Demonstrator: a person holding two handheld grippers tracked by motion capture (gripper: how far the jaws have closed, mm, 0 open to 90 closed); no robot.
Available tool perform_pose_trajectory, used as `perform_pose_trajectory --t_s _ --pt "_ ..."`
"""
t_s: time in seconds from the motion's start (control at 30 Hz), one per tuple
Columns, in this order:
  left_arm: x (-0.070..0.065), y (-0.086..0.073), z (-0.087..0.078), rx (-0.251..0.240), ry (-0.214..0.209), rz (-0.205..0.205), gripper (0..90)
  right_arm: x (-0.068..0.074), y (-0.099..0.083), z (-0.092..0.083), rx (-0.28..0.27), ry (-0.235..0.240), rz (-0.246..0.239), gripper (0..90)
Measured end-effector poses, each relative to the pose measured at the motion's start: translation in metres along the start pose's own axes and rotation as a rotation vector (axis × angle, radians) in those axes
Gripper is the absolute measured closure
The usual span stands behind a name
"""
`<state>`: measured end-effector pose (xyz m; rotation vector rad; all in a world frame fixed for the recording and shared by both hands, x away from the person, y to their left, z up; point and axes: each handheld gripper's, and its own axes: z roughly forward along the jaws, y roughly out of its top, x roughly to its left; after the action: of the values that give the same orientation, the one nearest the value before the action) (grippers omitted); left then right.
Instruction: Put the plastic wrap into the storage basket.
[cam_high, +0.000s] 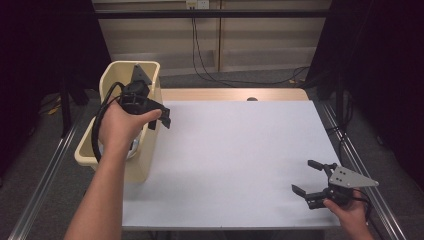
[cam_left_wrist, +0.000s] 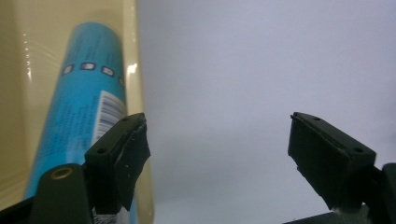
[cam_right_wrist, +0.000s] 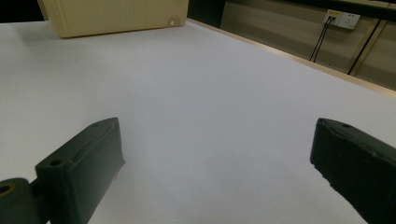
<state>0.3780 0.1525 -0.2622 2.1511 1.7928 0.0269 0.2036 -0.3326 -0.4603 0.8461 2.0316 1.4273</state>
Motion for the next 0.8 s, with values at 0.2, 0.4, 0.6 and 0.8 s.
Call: perform_pose_trajectory --t_s 0.2,0.4,0.6,0.8 --pt "-0.011 0.000 0.014 0.006 -0.012 0.014 17.9 0.001 0.000 0.000 0.001 0.000 0.001 2.1" --pt "-0.017 -0.001 0.026 0.027 -0.013 0.036 16.9 0.000 0.000 0.000 0.000 0.002 0.000 2.1" --pt "-0.025 -0.006 0.042 0.039 -0.018 0.056 15.8 0.000 0.000 0.000 0.000 0.002 0.000 2.1" --pt "-0.031 -0.012 0.055 0.047 -0.021 0.073 15.5 0.000 0.000 0.000 0.004 0.003 -0.005 2.1"
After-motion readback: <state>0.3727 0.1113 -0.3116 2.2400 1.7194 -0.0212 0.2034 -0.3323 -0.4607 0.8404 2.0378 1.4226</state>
